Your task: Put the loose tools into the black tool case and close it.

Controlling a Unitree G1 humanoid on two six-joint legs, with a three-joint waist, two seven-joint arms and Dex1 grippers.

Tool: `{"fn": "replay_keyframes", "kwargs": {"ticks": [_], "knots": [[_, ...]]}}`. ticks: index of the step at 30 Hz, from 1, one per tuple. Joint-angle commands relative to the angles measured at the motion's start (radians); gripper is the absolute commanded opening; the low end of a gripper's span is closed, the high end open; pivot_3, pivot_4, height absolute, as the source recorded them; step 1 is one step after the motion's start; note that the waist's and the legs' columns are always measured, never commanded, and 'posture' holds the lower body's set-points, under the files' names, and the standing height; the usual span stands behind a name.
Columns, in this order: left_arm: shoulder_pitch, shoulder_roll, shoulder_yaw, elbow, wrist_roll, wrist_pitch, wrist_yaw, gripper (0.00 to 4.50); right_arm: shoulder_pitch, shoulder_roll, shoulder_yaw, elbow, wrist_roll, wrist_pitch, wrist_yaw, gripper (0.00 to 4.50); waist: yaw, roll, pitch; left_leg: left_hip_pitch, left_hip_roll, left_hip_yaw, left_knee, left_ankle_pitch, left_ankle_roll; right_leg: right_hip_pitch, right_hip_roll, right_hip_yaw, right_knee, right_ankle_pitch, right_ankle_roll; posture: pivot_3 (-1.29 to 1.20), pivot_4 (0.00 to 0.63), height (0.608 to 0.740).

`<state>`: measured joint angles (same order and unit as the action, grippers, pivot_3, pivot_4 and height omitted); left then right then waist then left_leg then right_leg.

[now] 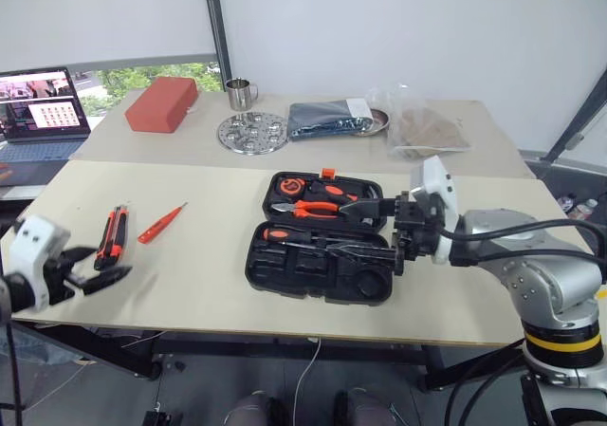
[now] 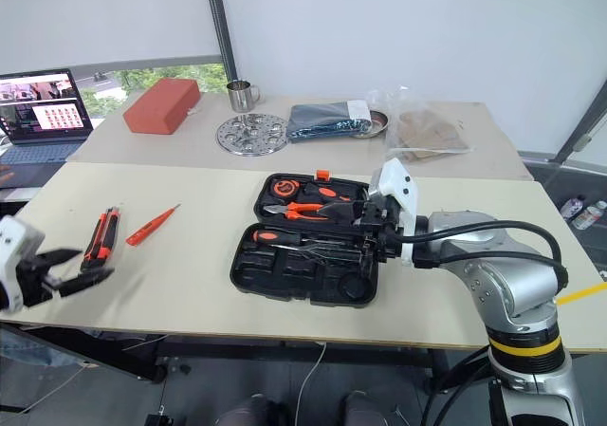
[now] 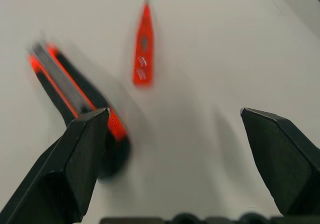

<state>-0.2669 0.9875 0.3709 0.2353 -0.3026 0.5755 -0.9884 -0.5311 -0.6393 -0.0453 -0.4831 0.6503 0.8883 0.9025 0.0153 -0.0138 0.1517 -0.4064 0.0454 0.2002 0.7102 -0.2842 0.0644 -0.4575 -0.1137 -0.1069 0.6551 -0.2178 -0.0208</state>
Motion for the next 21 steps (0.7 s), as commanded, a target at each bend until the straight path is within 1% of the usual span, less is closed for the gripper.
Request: {"fn": "replay_keyframes", "kwargs": {"ticks": [1,4,5,6,8,11,14,15,16,17,18,19,20,21], "knots": [[-0.192,0.006,-0.168,0.185,0.1,-0.063,-0.019,4.5,0.012,-0.001,-0.022,-0.061,0.027,-0.016,-0.038,4.48,-0.005,-0.002,-0.001,-0.002,0.0,0.001,0.0,0.0,0.0,-0.001,0.002,0.0,0.0,0.0,0.0,0.0,0.15,0.736],[-0.382,-0.029,-0.303,0.392,0.197,-0.13,-0.032,4.5,0.05,-0.005,-0.041,-0.105,0.039,-0.005,-0.073,4.48,-0.014,-0.003,-0.001,-0.001,0.0,0.005,0.0,0.001,0.001,-0.001,0.004,0.0,0.001,0.0,0.001,0.0,0.15,0.736],[-0.422,-0.038,-0.326,0.447,0.217,-0.15,-0.029,4.5,0.058,-0.008,-0.046,-0.114,0.042,-0.004,-0.08,4.48,-0.016,-0.004,-0.001,-0.002,0.0,0.005,0.0,0.002,0.002,-0.001,0.006,-0.001,0.001,0.0,0.001,0.0,0.15,0.736],[-0.461,-0.051,-0.348,0.508,0.239,-0.175,-0.025,4.5,0.068,-0.01,-0.052,-0.124,0.049,-0.001,-0.09,4.48,-0.02,-0.004,-0.001,-0.002,0.001,0.006,0.0,0.004,0.007,-0.001,0.007,-0.001,0.001,-0.001,0.001,0.0,0.15,0.736],[-0.528,-0.082,-0.398,0.635,0.288,-0.229,-0.019,4.5,0.098,-0.02,-0.077,-0.155,0.065,0.007,-0.116,4.48,-0.031,-0.004,-0.001,-0.002,0.002,0.006,0.0,0.005,0.009,-0.002,0.009,-0.001,0.0,-0.002,0.001,0.0,0.15,0.736],[-0.593,-0.115,-0.434,0.765,0.33,-0.281,-0.016,3.67,0.132,-0.036,-0.107,-0.186,0.089,0.017,-0.149,4.5,-0.037,-0.005,0.0,-0.001,0.002,0.006,-0.001,0.005,0.009,-0.002,0.009,-0.001,-0.001,-0.003,0.002,0.0,0.15,0.736],[-0.631,-0.132,-0.453,0.835,0.355,-0.29,-0.029,2.57,0.172,-0.061,-0.147,-0.216,0.116,0.028,-0.175,4.5,-0.033,-0.005,0.0,0.0,0.003,0.006,-0.001,0.005,0.009,-0.001,0.008,0.0,0.0,-0.003,0.002,0.0,0.15,0.736],[-0.639,-0.134,-0.456,0.849,0.359,-0.295,-0.032,2.33,0.183,-0.071,-0.158,-0.223,0.123,0.03,-0.182,4.5,-0.034,-0.005,0.0,0.001,0.003,0.006,-0.001,0.005,0.009,-0.001,0.008,0.001,0.001,-0.003,0.002,0.0,0.15,0.736],[-0.646,-0.134,-0.457,0.855,0.36,-0.303,-0.041,1.87,0.196,-0.08,-0.173,-0.23,0.13,0.033,-0.187,4.5,-0.033,-0.005,0.0,0.001,0.004,0.006,0.0,0.005,0.009,-0.001,0.008,0.002,0.001,-0.003,0.002,0.0,0.15,0.736],[-0.655,-0.134,-0.454,0.856,0.357,-0.308,-0.052,1.69,0.208,-0.089,-0.188,-0.235,0.139,0.036,-0.193,4.5,-0.033,-0.005,0.0,0.001,0.003,0.005,0.0,0.005,0.009,-0.001,0.007,0.002,0.001,-0.004,0.002,0.0,0.15,0.736],[-0.667,-0.136,-0.446,0.848,0.347,-0.309,-0.073,1.18,0.222,-0.1,-0.206,-0.24,0.151,0.039,-0.199,4.5,-0.033,-0.005,0.0,0.001,0.003,0.005,0.001,0.005,0.009,-0.001,0.007,0.002,0.001,-0.004,0.002,0.0,0.15,0.736],[-0.684,-0.14,-0.432,0.788,0.313,-0.302,-0.136,0.85,0.242,-0.113,-0.231,-0.245,0.168,0.048,-0.205,4.5,-0.032,-0.006,0.0,0.001,0.003,0.005,0.001,0.005,0.009,-0.001,0.007,0.002,0.001,-0.004,0.002,0.0,0.15,0.736],[-0.693,-0.145,-0.42,0.714,0.275,-0.289,-0.203,0.41,0.264,-0.125,-0.256,-0.249,0.192,0.064,-0.211,4.5,-0.03,-0.006,0.0,0.001,0.003,0.005,0.001,0.005,0.009,-0.001,0.007,0.002,0.001,-0.004,0.002,0.0,0.15,0.736],[-0.697,-0.149,-0.411,0.662,0.251,-0.28,-0.248,0.23,0.28,-0.134,-0.273,-0.252,0.21,0.074,-0.217,4.5,-0.028,-0.006,0.0,0.0,0.003,0.004,0.001,0.005,0.01,-0.001,0.006,0.002,0.002,-0.003,0.002,0.0,0.15,0.736]]}}
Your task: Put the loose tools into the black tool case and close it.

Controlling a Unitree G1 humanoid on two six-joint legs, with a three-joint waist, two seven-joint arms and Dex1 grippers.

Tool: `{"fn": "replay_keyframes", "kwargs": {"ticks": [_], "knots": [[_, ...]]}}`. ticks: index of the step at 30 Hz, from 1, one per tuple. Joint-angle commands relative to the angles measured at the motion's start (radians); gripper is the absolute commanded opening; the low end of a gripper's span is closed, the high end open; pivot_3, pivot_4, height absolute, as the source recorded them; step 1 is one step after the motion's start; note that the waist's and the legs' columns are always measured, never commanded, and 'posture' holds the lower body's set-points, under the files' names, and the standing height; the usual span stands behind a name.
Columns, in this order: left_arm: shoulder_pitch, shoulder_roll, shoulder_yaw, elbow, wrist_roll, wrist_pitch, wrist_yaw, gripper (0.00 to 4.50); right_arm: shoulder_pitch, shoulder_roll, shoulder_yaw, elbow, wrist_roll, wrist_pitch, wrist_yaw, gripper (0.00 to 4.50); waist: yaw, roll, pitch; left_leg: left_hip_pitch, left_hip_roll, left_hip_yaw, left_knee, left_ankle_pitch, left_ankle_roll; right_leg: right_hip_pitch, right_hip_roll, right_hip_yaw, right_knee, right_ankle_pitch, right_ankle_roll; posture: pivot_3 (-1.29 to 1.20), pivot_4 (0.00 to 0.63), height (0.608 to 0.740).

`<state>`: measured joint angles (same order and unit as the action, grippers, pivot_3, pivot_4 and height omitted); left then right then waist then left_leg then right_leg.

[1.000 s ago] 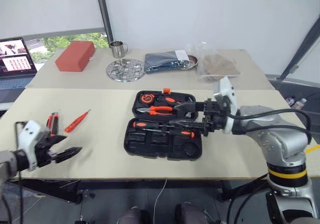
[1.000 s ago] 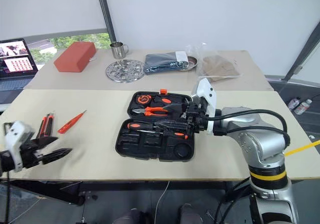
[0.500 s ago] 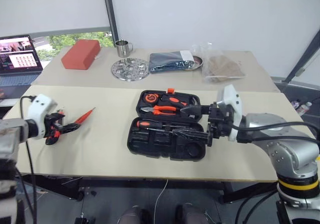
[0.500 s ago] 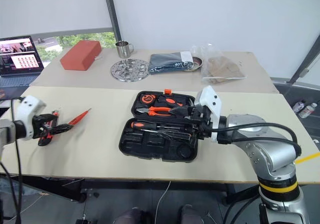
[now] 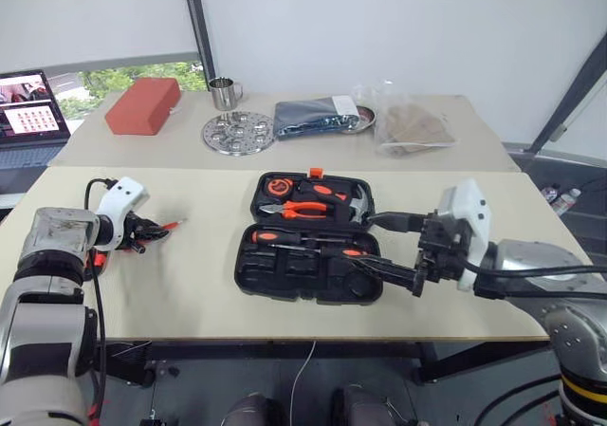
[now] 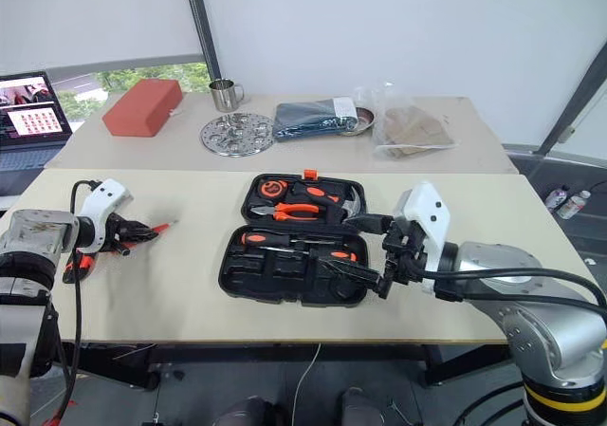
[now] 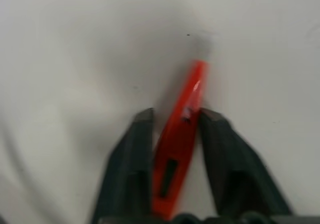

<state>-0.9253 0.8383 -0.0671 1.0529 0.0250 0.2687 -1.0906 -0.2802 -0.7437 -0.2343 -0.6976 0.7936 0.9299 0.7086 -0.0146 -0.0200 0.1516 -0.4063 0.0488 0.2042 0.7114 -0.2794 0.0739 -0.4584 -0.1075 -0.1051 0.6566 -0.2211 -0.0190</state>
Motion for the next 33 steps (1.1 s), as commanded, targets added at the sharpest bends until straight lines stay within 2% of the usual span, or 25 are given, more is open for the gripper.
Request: {"fn": "replay_keyframes", "kwargs": {"ticks": [1,5,7,10,15,19,25,29,33], "knots": [[-0.032,-0.005,0.029,-0.249,-0.113,0.052,-0.203,0.12,0.052,-0.043,-0.098,-0.046,0.081,0.036,-0.017,4.5,0.006,0.0,0.0,0.0,0.0,0.0,0.001,0.0,0.0,0.0,0.0,0.0,0.0,0.0,0.0,0.0,0.15,0.736],[0.044,-0.032,-0.031,-0.667,-0.232,0.124,-0.387,0.02,0.131,-0.08,-0.117,-0.091,0.149,0.05,-0.007,4.5,0.023,-0.002,0.001,-0.004,-0.001,-0.003,0.004,-0.001,0.002,0.0,-0.001,-0.002,-0.001,0.0,0.0,0.0,0.15,0.736],[0.061,-0.05,-0.073,-0.772,-0.234,0.129,-0.411,0.02,0.145,-0.089,-0.109,-0.106,0.161,0.038,-0.019,4.5,0.022,-0.002,0.001,-0.003,-0.002,-0.003,0.004,-0.001,0.003,0.001,-0.001,-0.001,-0.001,0.0,0.001,0.0,0.15,0.736],[0.042,-0.1,-0.153,-0.827,-0.2,0.114,-0.417,0.02,0.148,-0.086,-0.103,-0.113,0.157,0.024,-0.058,4.5,0.017,-0.002,0.001,-0.002,-0.002,-0.003,0.004,-0.001,0.003,0.002,0.0,0.0,0.0,-0.001,0.001,0.0,0.15,0.736],[0.011,-0.156,-0.214,-0.806,-0.188,0.061,-0.447,0.02,0.166,-0.084,-0.106,-0.115,0.152,0.008,-0.095,4.5,0.009,-0.003,0.001,-0.001,-0.001,-0.003,0.004,0.0,0.003,0.002,0.002,0.001,0.001,-0.003,0.006,0.0,0.15,0.736],[-0.037,-0.179,-0.215,-0.711,-0.158,0.032,-0.426,0.02,0.184,-0.075,-0.114,-0.122,0.153,-0.008,-0.127,4.5,0.015,-0.003,0.001,-0.001,-0.002,-0.003,0.004,0.0,0.004,0.002,0.001,0.001,0.0,-0.003,0.005,0.0,0.15,0.736],[-0.048,-0.194,-0.253,-0.683,-0.159,0.002,-0.512,0.02,0.187,-0.075,-0.118,-0.098,0.145,-0.036,-0.141,4.5,0.018,-0.003,0.001,-0.002,-0.002,-0.003,0.004,0.0,0.004,0.002,0.001,0.001,-0.001,-0.002,0.004,0.0,0.15,0.736],[-0.085,-0.225,-0.318,-0.631,-0.162,-0.018,-0.524,0.02,0.173,-0.071,-0.108,-0.083,0.145,-0.047,-0.157,4.5,0.025,-0.003,0.001,-0.002,-0.002,-0.003,0.005,0.0,0.005,0.003,0.001,0.001,-0.001,-0.002,0.005,0.0,0.15,0.736],[-0.132,-0.248,-0.425,-0.538,-0.152,-0.128,-0.524,0.02,0.173,-0.058,-0.104,-0.092,0.153,-0.053,-0.18,4.5,0.026,-0.003,0.001,-0.002,-0.002,-0.004,0.005,0.0,0.005,0.003,0.001,0.001,-0.001,-0.002,0.005,0.0,0.15,0.736]]}}
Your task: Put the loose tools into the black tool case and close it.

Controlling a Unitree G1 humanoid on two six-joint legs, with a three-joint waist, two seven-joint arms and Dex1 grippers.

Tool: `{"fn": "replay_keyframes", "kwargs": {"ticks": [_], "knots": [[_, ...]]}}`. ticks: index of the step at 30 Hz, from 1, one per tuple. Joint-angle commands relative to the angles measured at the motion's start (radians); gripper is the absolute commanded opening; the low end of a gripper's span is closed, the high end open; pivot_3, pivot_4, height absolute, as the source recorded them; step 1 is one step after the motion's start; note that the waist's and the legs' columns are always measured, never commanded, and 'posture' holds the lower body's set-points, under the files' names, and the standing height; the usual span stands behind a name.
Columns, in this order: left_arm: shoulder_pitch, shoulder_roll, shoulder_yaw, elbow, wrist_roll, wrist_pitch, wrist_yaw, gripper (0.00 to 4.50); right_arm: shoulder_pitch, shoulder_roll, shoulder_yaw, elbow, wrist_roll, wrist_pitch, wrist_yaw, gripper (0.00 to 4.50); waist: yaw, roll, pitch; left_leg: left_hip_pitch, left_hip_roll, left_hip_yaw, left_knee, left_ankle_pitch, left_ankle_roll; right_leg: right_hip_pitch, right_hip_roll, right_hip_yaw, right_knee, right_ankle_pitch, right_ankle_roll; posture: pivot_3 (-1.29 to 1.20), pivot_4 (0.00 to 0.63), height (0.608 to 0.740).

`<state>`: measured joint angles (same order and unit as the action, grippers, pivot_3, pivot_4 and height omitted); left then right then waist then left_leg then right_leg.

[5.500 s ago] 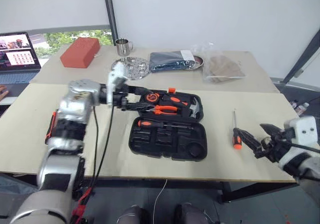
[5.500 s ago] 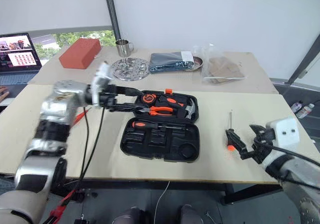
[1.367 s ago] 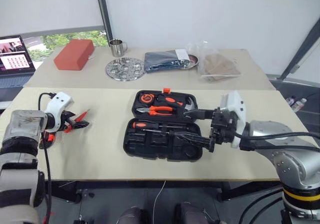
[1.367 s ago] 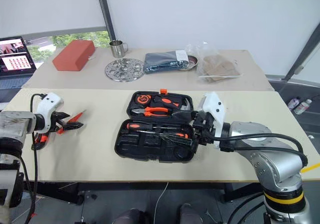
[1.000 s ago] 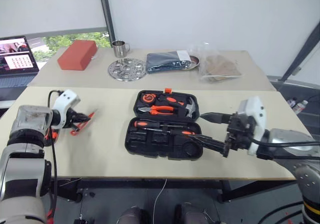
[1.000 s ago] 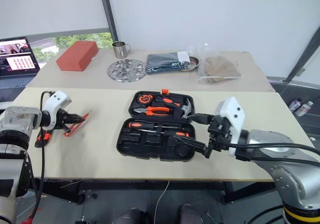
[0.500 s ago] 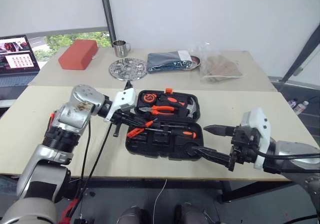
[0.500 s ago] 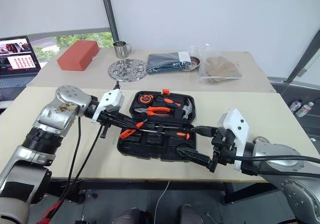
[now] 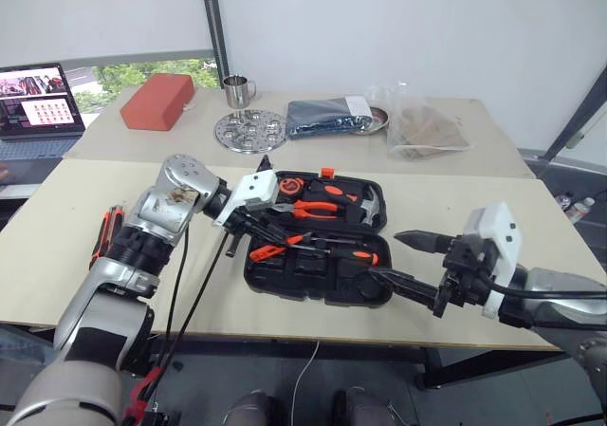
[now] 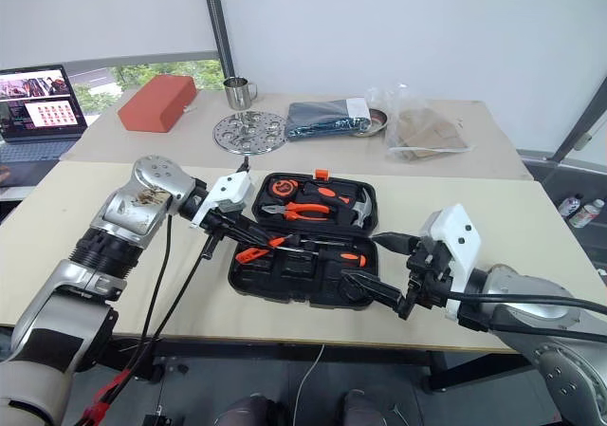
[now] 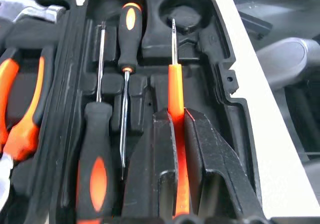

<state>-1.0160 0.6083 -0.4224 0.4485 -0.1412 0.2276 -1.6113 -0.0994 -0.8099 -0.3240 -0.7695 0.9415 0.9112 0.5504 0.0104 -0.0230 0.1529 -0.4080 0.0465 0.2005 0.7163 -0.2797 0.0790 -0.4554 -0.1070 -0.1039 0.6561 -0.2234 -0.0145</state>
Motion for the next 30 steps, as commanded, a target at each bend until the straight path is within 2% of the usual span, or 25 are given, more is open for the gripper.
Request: {"fn": "replay_keyframes", "kwargs": {"ticks": [1,8,14,16,17,18,23,26,28,30], "knots": [[-0.058,-0.032,-0.086,0.104,0.032,-0.116,-0.003,0.02,0.0,0.011,-0.016,-0.027,0.004,-0.036,-0.028,4.5,0.001,0.0,0.0,0.0,0.0,0.0,0.0,0.0,0.0,0.0,0.0,0.0,0.0,0.0,0.0,0.0,0.15,0.736],[-0.156,-0.113,-0.214,0.33,0.063,-0.284,-0.003,0.02,0.079,0.037,-0.05,-0.098,0.028,-0.047,-0.094,4.5,-0.001,0.0,0.0,-0.002,-0.001,-0.001,0.001,-0.001,0.003,0.0,0.0,0.0,-0.001,0.001,-0.001,0.0,0.15,0.736],[-0.193,-0.165,-0.235,0.439,0.066,-0.318,-0.003,0.02,0.115,0.042,-0.071,-0.129,0.051,-0.054,-0.138,4.5,0.001,0.0,0.0,-0.002,-0.001,-0.002,0.004,-0.002,0.004,0.001,-0.001,0.0,0.0,0.0,0.0,0.0,0.15,0.736],[-0.196,-0.171,-0.231,0.454,0.064,-0.336,-0.003,0.88,0.121,0.041,-0.073,-0.131,0.055,-0.056,-0.143,4.5,0.001,0.0,0.0,-0.003,0.0,-0.004,0.005,-0.003,0.005,0.001,-0.001,0.0,0.0,0.0,0.001,0.0,0.15,0.736],[-0.196,-0.169,-0.229,0.449,0.049,-0.329,-0.003,1.04,0.125,0.04,-0.074,-0.132,0.058,-0.058,-0.146,4.5,0.0,0.0,0.0,-0.003,-0.001,-0.004,0.005,-0.004,0.006,0.001,-0.001,0.0,0.0,0.0,0.002,0.0,0.15,0.736],[-0.197,-0.163,-0.229,0.439,0.027,-0.322,-0.003,1.42,0.127,0.038,-0.074,-0.132,0.061,-0.06,-0.148,4.5,0.0,-0.001,0.0,-0.005,-0.001,-0.004,0.006,-0.004,0.007,0.0,-0.001,0.0,0.0,0.0,0.002,0.0,0.15,0.736],[-0.173,-0.049,-0.232,0.287,-0.162,-0.259,-0.003,3.27,0.124,0.034,-0.071,-0.121,0.083,-0.066,-0.15,4.5,-0.006,-0.001,0.0,-0.009,0.0,-0.006,0.01,-0.005,0.008,-0.001,-0.001,0.0,-0.001,0.001,0.001,0.0,0.15,0.736],[-0.124,0.013,-0.171,0.224,-0.239,-0.219,-0.003,3.27,0.119,0.029,-0.062,-0.111,0.084,-0.067,-0.142,4.5,-0.01,0.0,0.0,-0.009,0.0,-0.006,0.01,-0.005,0.009,-0.001,-0.001,0.002,0.0,0.001,0.002,0.0,0.15,0.736],[-0.079,0.019,-0.103,0.214,-0.243,-0.227,-0.003,3.27,0.119,0.026,-0.06,-0.105,0.084,-0.067,-0.136,4.5,-0.01,0.0,0.0,-0.009,0.0,-0.006,0.011,-0.005,0.009,-0.001,-0.001,0.002,0.0,0.001,0.002,0.0,0.15,0.736],[-0.021,0.019,-0.045,0.205,-0.223,-0.263,0.0,2.73,0.115,0.023,-0.059,-0.1,0.087,-0.065,-0.13,4.5,-0.009,0.0,0.0,-0.009,0.0,-0.006,0.011,-0.005,0.009,0.0,-0.001,0.001,0.0,0.001,0.003,0.0,0.15,0.736]]}}
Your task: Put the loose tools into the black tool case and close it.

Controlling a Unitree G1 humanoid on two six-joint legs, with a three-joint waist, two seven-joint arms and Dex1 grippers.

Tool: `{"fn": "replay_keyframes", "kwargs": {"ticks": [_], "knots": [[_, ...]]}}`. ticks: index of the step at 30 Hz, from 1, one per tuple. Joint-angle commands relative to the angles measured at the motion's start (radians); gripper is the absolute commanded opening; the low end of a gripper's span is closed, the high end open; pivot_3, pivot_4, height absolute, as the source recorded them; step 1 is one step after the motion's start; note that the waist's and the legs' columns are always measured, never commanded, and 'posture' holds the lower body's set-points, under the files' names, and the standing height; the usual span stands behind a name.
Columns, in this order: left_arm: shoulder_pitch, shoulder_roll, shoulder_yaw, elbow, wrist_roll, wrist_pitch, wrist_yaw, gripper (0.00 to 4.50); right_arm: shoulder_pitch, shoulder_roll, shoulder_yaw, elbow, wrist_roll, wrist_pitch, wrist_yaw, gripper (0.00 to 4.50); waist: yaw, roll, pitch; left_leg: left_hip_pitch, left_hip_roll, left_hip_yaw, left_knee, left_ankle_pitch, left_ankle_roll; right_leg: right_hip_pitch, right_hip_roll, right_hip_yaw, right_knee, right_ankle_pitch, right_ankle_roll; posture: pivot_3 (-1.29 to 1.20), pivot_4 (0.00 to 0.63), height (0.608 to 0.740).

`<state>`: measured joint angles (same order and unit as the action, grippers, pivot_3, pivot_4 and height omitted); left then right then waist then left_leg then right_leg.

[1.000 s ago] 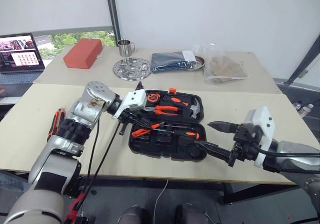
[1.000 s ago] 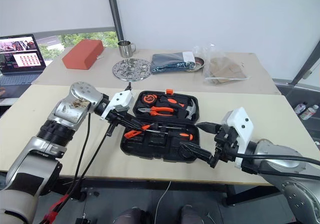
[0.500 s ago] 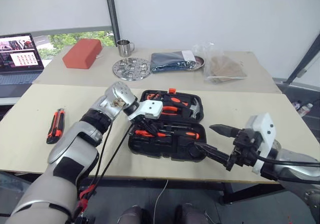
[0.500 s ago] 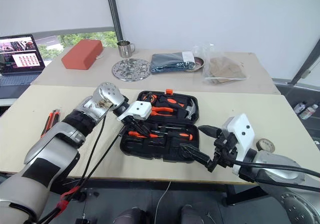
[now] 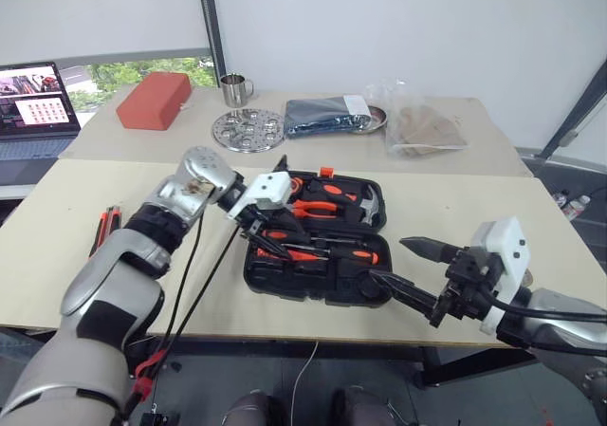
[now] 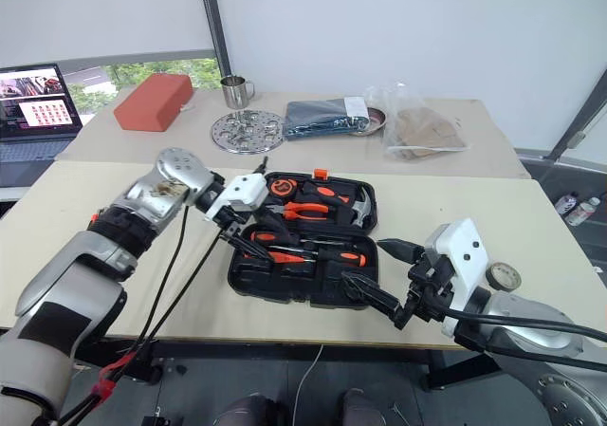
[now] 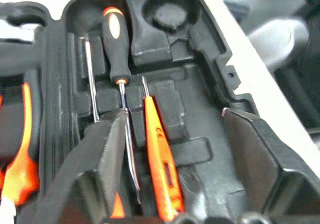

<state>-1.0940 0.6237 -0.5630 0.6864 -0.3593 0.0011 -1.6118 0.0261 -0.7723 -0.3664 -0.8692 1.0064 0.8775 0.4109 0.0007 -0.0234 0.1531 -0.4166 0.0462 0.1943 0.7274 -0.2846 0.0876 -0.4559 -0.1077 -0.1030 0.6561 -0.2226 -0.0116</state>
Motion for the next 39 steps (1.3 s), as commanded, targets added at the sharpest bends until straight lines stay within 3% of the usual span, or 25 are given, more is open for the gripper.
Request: {"fn": "replay_keyframes", "kwargs": {"ticks": [1,6,8,14,26,32,39], "knots": [[0.086,0.001,0.117,-0.033,0.013,-0.062,0.014,2.56,-0.013,-0.017,-0.017,0.002,0.024,-0.029,0.012,4.5,0.002,0.0,0.0,0.0,0.0,0.0,0.0,0.0,0.0,0.0,0.0,-0.001,0.0,0.0,0.001,0.0,0.15,0.736],[0.175,-0.047,0.192,-0.041,0.059,-0.12,0.072,0.62,-0.027,-0.03,-0.017,0.02,0.036,-0.026,0.021,4.5,0.011,0.0,0.0,0.0,-0.001,0.0,0.001,0.0,0.001,0.001,0.0,-0.001,0.0,0.001,0.001,0.0,0.15,0.736],[0.193,-0.08,0.214,-0.032,0.08,-0.13,0.119,0.06,-0.037,-0.035,-0.011,0.03,0.039,-0.025,0.023,4.5,0.013,0.0,0.0,0.0,-0.001,0.0,0.001,-0.001,0.001,0.001,0.0,0.0,-0.001,0.001,0.002,0.0,0.15,0.736],[0.197,-0.135,0.24,0.0,0.154,-0.134,0.187,0.06,-0.049,-0.037,0.009,0.037,0.037,-0.025,0.025,4.5,0.011,0.0,0.0,0.0,-0.002,0.0,0.001,-0.001,0.002,0.001,0.0,0.0,-0.001,0.002,0.002,0.0,0.15,0.736],[0.202,-0.155,0.211,0.135,0.311,-0.238,0.197,0.06,-0.063,-0.043,0.031,0.043,0.027,-0.022,0.027,4.5,0.01,0.0,0.0,0.0,-0.001,0.0,0.001,-0.001,0.002,0.002,0.0,0.0,-0.001,0.002,0.002,0.0,0.15,0.736],[0.188,-0.175,0.243,0.173,0.297,-0.223,0.186,0.06,-0.052,-0.054,0.037,0.031,0.026,-0.019,0.031,4.5,0.01,0.0,-0.002,0.002,-0.001,0.0,0.001,-0.001,0.002,0.003,-0.001,0.0,-0.001,0.002,0.003,0.0,0.15,0.736],[0.215,-0.135,0.309,0.061,0.251,-0.11,0.175,0.06,-0.045,-0.082,0.054,0.031,-0.029,-0.03,0.052,4.5,0.008,0.0,-0.002,0.002,-0.001,0.0,0.001,-0.001,0.002,0.003,-0.001,0.0,-0.001,0.002,0.003,0.0,0.15,0.736]]}}
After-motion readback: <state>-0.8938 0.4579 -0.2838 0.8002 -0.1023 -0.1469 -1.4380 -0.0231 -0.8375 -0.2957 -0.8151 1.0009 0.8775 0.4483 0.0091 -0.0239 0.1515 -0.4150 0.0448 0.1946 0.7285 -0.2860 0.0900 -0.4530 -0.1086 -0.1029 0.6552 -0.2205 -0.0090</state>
